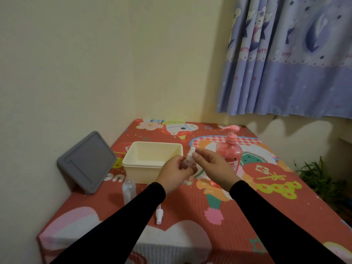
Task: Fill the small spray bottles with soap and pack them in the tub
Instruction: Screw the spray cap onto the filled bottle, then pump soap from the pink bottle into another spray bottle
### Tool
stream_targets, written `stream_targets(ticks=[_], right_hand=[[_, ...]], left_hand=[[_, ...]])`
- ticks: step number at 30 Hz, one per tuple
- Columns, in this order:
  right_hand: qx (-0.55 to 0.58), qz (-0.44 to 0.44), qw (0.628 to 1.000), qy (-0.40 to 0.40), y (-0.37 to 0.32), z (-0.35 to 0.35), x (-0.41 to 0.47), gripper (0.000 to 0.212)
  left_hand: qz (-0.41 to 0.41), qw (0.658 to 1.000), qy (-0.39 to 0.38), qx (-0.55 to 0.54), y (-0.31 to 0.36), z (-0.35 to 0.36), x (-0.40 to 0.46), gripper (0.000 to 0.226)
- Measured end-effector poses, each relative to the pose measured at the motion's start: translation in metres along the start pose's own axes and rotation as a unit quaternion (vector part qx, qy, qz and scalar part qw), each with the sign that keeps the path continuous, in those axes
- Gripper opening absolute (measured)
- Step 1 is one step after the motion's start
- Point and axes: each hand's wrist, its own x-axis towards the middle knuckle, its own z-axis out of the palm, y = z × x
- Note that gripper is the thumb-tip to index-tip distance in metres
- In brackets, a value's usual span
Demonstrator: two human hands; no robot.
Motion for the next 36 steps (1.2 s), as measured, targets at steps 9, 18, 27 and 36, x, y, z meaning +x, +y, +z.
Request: stream_targets(ticks=[9,18,27,36], right_hand=[[-0.274,0.018,0.961,-0.011,0.049,-0.005,-0.025,0.055],[-0.336,0.018,0.941,-0.040,0.079,0.003,-0.041,0.066],[-0.364,0.029,0.928,-0.075,0.100,0.010,-0.050,0.067],[-0.355,0.021,0.933,-0.059,0.092,0.009,-0.047,0.069]], left_hand=[[-0.049,0.995,0.058,0.059,-0.032,0.009,-0.013,0.022],[-0.110,0.977,0.063,0.171,-0.062,0.025,-0.019,0.010],[-0.089,0.971,0.026,0.221,-0.057,0.025,-0.026,0.026],[0.062,0.945,0.184,0.265,-0.027,-0.028,-0.022,0.047]])
